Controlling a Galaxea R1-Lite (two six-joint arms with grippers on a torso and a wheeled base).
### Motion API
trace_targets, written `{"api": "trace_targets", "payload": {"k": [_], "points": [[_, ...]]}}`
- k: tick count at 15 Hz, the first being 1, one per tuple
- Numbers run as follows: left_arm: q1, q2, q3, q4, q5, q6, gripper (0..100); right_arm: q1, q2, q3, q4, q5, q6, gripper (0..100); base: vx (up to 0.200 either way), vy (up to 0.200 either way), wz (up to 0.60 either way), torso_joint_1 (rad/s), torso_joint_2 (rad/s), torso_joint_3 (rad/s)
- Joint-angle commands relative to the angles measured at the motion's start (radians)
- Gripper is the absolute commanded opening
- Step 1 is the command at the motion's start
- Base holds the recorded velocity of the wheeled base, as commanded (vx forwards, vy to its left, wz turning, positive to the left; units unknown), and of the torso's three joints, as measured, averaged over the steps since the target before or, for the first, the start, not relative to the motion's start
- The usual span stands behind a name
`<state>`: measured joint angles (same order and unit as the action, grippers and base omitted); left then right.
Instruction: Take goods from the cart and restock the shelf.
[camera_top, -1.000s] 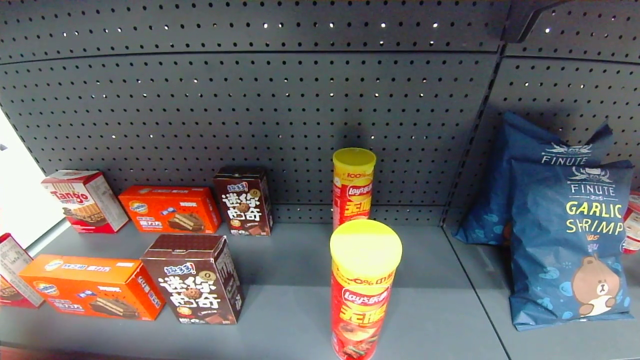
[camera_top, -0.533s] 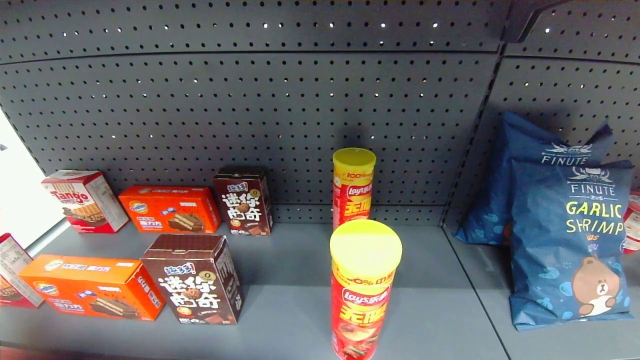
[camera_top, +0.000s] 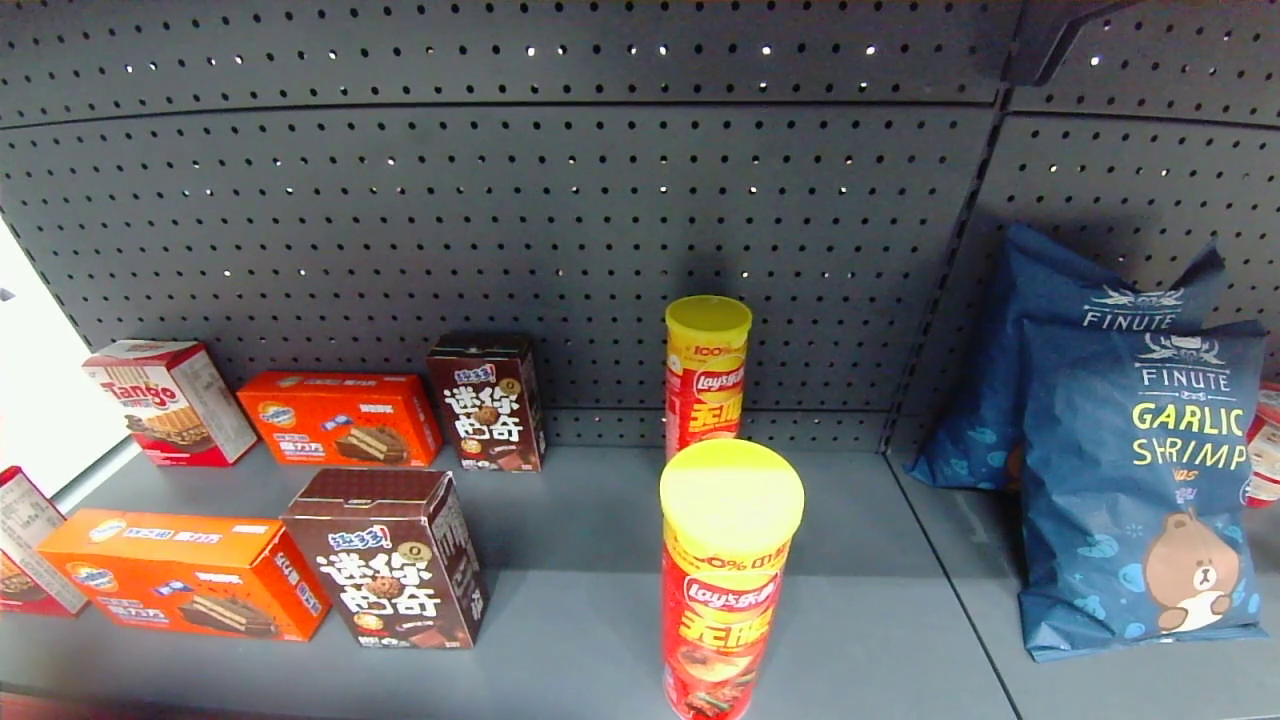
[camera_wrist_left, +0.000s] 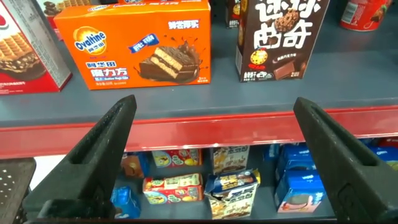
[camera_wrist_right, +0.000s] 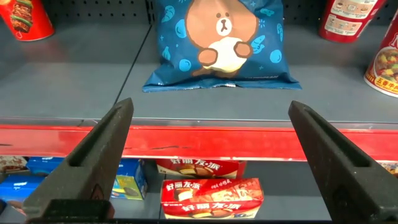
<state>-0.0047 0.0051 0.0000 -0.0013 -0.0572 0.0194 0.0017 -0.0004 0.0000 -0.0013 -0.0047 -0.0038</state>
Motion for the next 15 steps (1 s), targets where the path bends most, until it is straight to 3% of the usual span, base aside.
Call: {"api": "trace_targets", "payload": {"k": [1, 2, 3, 4, 6, 8, 9, 12, 14, 15], "points": [[0.000, -0.002, 0.000, 0.000, -0.003, 0.002, 100, 0.000, 0.000, 0.000, 0.000, 0.000, 0.001, 100, 0.000, 0.000, 0.00, 0.000, 0.00, 0.000], [0.002, -0.004, -0.008, -0.013, -0.009, 0.025, 100, 0.000, 0.000, 0.000, 0.000, 0.000, 0.001, 100, 0.000, 0.000, 0.00, 0.000, 0.00, 0.000], [-0.003, 0.018, -0.094, -0.003, -0.052, 0.148, 100, 0.001, 0.000, 0.000, 0.000, 0.000, 0.001, 100, 0.000, 0.000, 0.00, 0.000, 0.00, 0.000], [-0.011, 0.090, -0.163, 0.055, -0.118, 0.217, 100, 0.000, 0.000, 0.000, 0.001, 0.000, 0.001, 100, 0.000, 0.000, 0.00, 0.000, 0.00, 0.000], [-0.009, 0.115, -0.161, 0.127, -0.197, 0.226, 100, 0.000, 0.000, -0.002, 0.001, 0.002, -0.001, 100, 0.000, 0.000, 0.00, 0.000, 0.00, 0.000], [0.000, -0.005, -0.091, 0.135, -0.182, 0.215, 100, 0.000, 0.000, 0.000, 0.001, 0.002, -0.001, 100, 0.000, 0.000, 0.00, 0.000, 0.00, 0.000], [0.002, -0.004, -0.087, 0.127, -0.113, 0.195, 100, 0.000, 0.000, 0.000, 0.001, 0.002, -0.001, 100, 0.000, 0.000, 0.00, 0.000, 0.00, 0.000], [0.002, 0.004, -0.083, 0.127, -0.012, 0.106, 100, 0.000, 0.000, 0.000, 0.001, 0.002, -0.001, 100, 0.000, 0.000, 0.00, 0.000, 0.00, 0.000], [0.000, 0.004, -0.080, 0.124, 0.185, 0.022, 100, 0.000, 0.000, 0.000, 0.001, 0.002, -0.001, 100, 0.000, 0.000, 0.00, 0.000, 0.00, 0.000], [0.002, 0.004, -0.075, 0.121, 0.228, -0.015, 100, 0.000, 0.000, -0.002, 0.001, 0.002, -0.001, 100, 0.000, 0.000, 0.00, 0.000, 0.00, 0.000]]}}
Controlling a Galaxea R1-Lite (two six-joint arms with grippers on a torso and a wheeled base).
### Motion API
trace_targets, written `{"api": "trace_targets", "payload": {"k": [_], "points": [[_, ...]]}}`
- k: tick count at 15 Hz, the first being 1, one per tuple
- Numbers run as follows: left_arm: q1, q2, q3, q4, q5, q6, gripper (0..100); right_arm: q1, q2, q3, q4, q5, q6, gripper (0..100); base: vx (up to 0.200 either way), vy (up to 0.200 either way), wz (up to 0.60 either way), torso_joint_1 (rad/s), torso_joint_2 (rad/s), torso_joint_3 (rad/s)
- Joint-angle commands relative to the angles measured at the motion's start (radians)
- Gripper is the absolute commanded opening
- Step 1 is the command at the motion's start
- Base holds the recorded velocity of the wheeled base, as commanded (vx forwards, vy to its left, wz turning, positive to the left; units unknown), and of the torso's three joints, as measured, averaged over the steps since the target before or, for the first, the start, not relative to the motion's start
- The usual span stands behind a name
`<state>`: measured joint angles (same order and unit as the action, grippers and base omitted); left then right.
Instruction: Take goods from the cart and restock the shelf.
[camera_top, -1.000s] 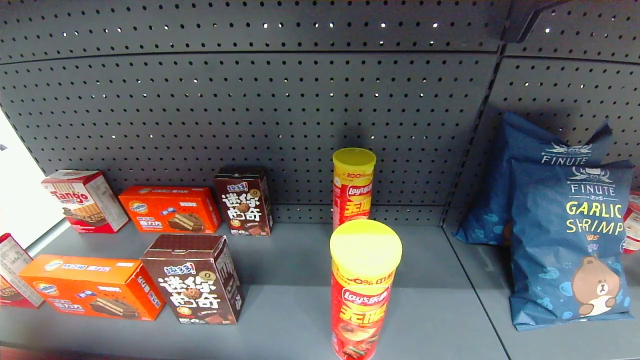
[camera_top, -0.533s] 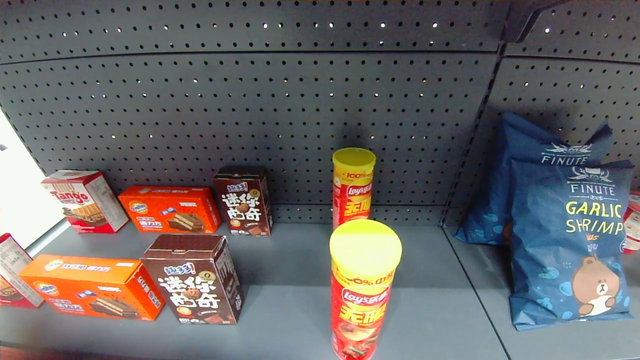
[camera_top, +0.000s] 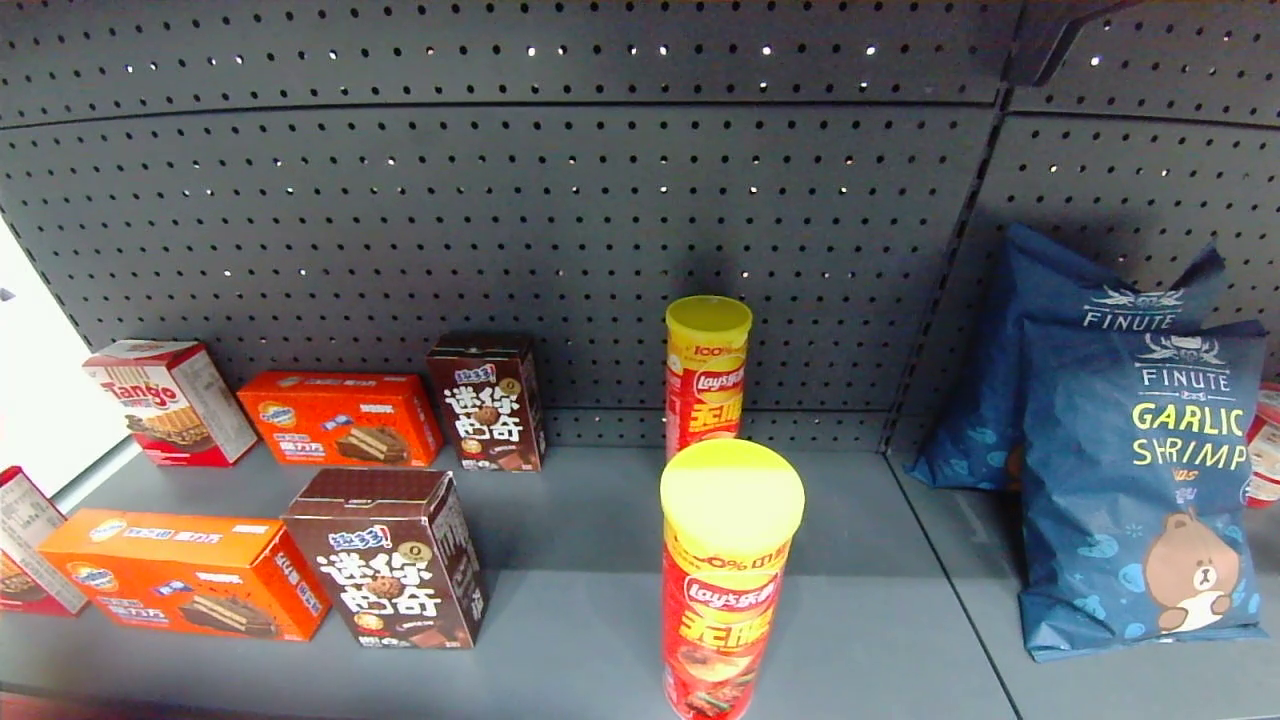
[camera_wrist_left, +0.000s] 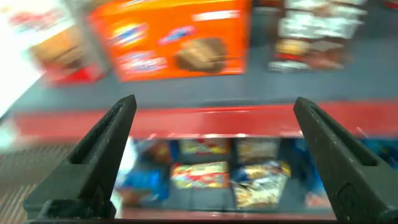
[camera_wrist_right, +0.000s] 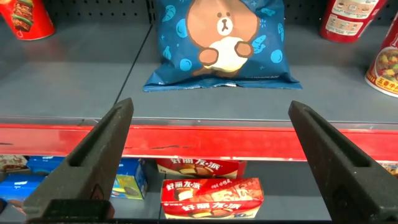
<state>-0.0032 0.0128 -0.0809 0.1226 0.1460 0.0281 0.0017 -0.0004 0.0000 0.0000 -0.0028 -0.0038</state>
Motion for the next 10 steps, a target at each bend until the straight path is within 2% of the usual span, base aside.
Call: {"api": "trace_targets", "payload": {"k": [1, 2, 3, 4, 5, 6, 8, 10], "points": [[-0.001, -0.004, 0.006, -0.006, 0.081, -0.057, 100, 0.000, 0.000, -0.002, 0.000, 0.000, -0.001, 100, 0.000, 0.000, 0.00, 0.000, 0.00, 0.000], [-0.001, -0.004, 0.007, -0.011, 0.061, -0.036, 100, 0.000, 0.000, -0.002, 0.000, 0.000, -0.001, 100, 0.000, 0.000, 0.00, 0.000, 0.00, 0.000], [-0.001, -0.004, 0.016, -0.037, 0.017, 0.000, 100, 0.000, 0.000, 0.000, 0.000, 0.000, -0.001, 100, 0.000, 0.000, 0.00, 0.000, 0.00, 0.000], [-0.001, -0.005, 0.043, -0.093, -0.069, 0.009, 100, 0.000, 0.000, 0.000, 0.000, 0.000, -0.001, 100, 0.000, 0.000, 0.00, 0.000, 0.00, 0.000], [-0.001, -0.004, 0.053, -0.124, -0.192, 0.019, 100, 0.000, 0.000, 0.000, -0.002, 0.000, -0.001, 100, 0.000, 0.000, 0.00, 0.000, 0.00, 0.000], [-0.001, -0.004, 0.050, -0.118, -0.227, 0.032, 100, 0.000, 0.000, 0.000, -0.002, 0.000, 0.001, 100, 0.000, 0.000, 0.00, 0.000, 0.00, 0.000], [-0.001, 0.009, 0.044, -0.096, -0.171, 0.035, 100, 0.000, 0.000, 0.000, -0.002, 0.000, 0.001, 100, 0.000, 0.000, 0.00, 0.000, 0.00, 0.000], [0.000, 0.001, 0.038, -0.093, 0.057, 0.041, 100, 0.000, 0.000, 0.000, -0.002, 0.000, 0.001, 100, 0.000, 0.000, 0.00, 0.000, 0.00, 0.000]]}}
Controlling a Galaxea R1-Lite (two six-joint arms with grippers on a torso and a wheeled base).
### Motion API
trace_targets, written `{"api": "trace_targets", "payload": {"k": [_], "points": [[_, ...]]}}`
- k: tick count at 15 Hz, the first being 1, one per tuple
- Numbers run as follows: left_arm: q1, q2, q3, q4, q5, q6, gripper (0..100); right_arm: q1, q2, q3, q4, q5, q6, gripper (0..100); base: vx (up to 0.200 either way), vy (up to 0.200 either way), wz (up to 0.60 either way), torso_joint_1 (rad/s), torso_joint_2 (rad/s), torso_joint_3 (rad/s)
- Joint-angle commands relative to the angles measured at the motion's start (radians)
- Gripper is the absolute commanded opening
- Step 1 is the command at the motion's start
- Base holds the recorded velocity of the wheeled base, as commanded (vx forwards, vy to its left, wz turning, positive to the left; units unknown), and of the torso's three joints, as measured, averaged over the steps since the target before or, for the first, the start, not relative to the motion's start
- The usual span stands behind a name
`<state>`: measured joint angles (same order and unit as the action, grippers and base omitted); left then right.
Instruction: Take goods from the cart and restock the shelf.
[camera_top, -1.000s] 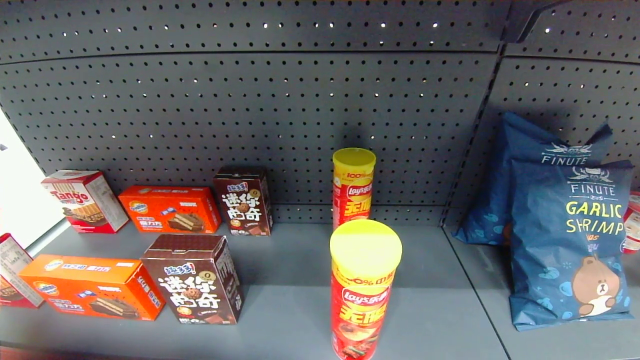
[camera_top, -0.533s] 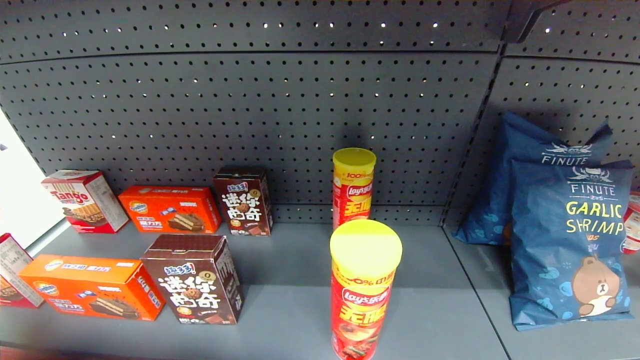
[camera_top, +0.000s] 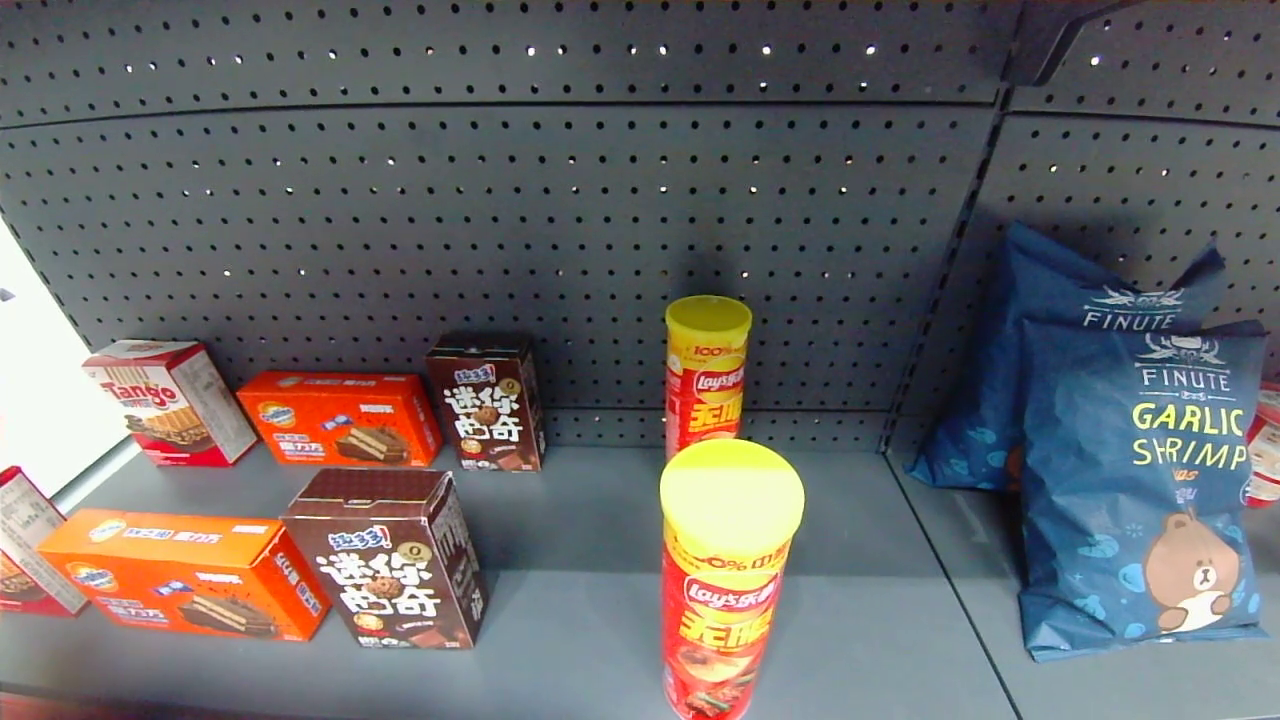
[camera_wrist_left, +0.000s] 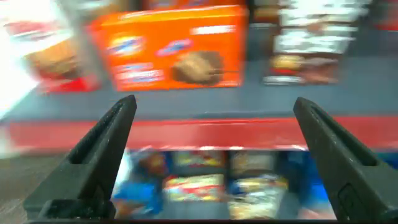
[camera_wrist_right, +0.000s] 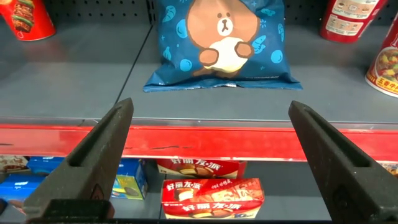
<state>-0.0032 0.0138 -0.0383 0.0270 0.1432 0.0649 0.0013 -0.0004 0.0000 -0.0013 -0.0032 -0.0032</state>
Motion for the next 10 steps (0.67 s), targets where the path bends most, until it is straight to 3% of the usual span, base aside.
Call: {"api": "trace_targets", "payload": {"k": [1, 3, 5, 6, 7, 8, 10], "points": [[-0.001, 0.000, -0.005, 0.004, 0.111, 0.006, 100, 0.000, 0.000, 0.000, 0.000, 0.000, 0.000, 100, 0.000, 0.000, 0.00, 0.000, 0.00, 0.000], [-0.001, 0.002, -0.005, 0.007, 0.124, -0.007, 100, 0.000, 0.000, 0.000, 0.001, 0.000, 0.000, 100, 0.000, 0.000, 0.00, 0.000, 0.00, 0.000], [-0.001, 0.002, 0.005, -0.007, 0.110, 0.015, 100, 0.000, 0.000, 0.000, 0.001, 0.000, -0.001, 100, 0.000, 0.000, 0.00, 0.000, 0.00, 0.000], [-0.003, -0.002, 0.021, -0.045, -0.085, 0.024, 100, 0.000, 0.000, 0.000, 0.001, 0.000, -0.001, 100, 0.000, 0.000, 0.00, 0.000, 0.00, 0.000], [-0.003, -0.002, 0.035, -0.042, -0.217, 0.039, 100, 0.000, 0.000, 0.000, 0.001, 0.000, -0.001, 100, 0.000, 0.000, 0.00, 0.000, 0.00, 0.000], [-0.004, 0.005, 0.034, -0.027, -0.300, 0.087, 100, 0.000, 0.000, 0.000, 0.001, 0.000, -0.001, 100, 0.000, 0.000, 0.00, 0.000, 0.00, 0.000], [0.003, 0.011, 0.032, -0.025, -0.301, 0.082, 100, 0.000, 0.000, 0.000, 0.001, 0.000, 0.000, 100, 0.000, 0.000, 0.00, 0.000, 0.00, 0.000]]}}
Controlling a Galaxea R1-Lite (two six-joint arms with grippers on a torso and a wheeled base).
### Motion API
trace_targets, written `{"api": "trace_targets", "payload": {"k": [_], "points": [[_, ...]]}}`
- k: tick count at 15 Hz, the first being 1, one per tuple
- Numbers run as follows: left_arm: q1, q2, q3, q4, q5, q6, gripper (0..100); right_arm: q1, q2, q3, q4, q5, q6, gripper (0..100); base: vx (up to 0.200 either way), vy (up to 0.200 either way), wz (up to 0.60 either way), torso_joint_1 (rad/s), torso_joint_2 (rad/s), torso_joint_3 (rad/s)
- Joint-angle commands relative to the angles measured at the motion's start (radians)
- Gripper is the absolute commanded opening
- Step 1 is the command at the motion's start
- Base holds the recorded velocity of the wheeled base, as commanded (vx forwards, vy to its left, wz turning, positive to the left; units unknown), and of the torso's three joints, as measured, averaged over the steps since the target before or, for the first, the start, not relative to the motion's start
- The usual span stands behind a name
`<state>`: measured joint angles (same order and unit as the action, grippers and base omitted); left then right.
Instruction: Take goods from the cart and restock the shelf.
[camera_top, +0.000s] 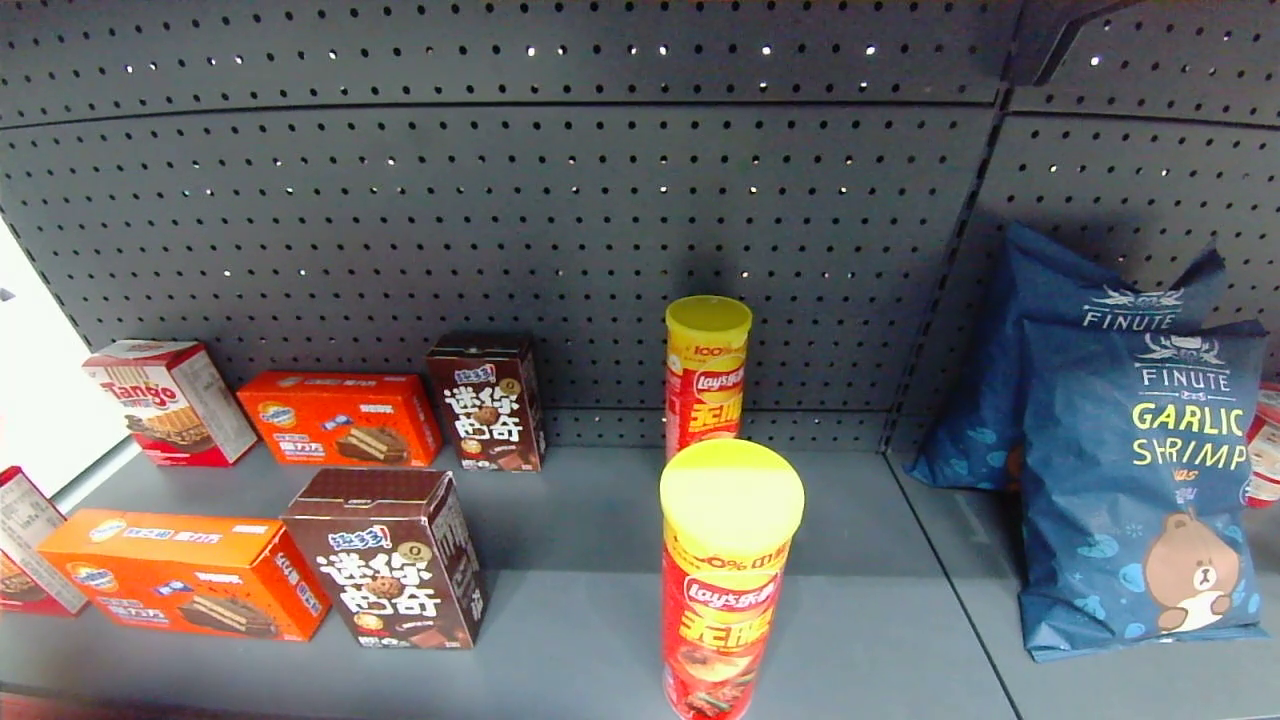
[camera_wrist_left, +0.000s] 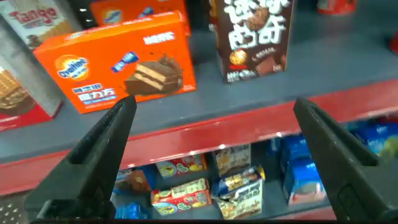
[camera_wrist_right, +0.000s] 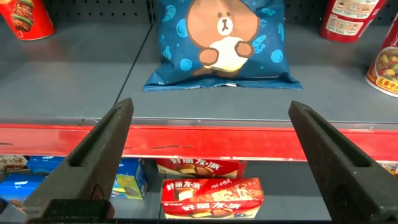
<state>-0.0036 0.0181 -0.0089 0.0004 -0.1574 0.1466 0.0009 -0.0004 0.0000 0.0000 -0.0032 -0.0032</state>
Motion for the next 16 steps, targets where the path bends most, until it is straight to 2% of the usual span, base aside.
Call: {"api": "trace_targets", "payload": {"k": [1, 2, 3, 4, 5, 6, 16], "points": [[0.001, -0.001, 0.007, -0.003, 0.001, -0.001, 100, 0.001, 0.000, 0.000, 0.000, 0.000, -0.001, 100, 0.000, 0.000, 0.00, 0.000, 0.00, 0.000], [0.001, -0.006, 0.007, -0.002, 0.027, -0.032, 100, 0.001, 0.000, 0.000, 0.000, 0.000, -0.001, 100, 0.000, 0.000, 0.00, 0.000, 0.00, 0.000], [0.001, -0.004, 0.007, 0.000, 0.090, -0.074, 100, 0.001, 0.000, 0.000, 0.000, 0.000, -0.001, 100, 0.000, 0.000, 0.00, 0.000, 0.00, 0.000], [0.001, -0.004, 0.007, 0.000, 0.107, -0.088, 100, 0.002, 0.000, 0.000, 0.000, 0.000, -0.001, 100, 0.000, 0.000, 0.00, 0.000, 0.00, 0.000], [0.001, -0.004, 0.007, 0.000, 0.098, -0.111, 100, 0.001, 0.000, 0.000, 0.000, 0.000, -0.001, 100, 0.000, 0.000, 0.00, 0.000, 0.00, 0.000], [-0.001, -0.004, 0.007, 0.000, 0.081, -0.121, 100, 0.001, 0.000, 0.000, 0.000, 0.002, -0.001, 100, 0.000, 0.000, 0.00, 0.000, 0.00, 0.000], [0.001, -0.004, 0.007, 0.000, 0.084, -0.124, 100, 0.001, 0.000, 0.000, 0.000, 0.002, 0.000, 100, 0.000, 0.000, 0.00, 0.000, 0.00, 0.000]]}}
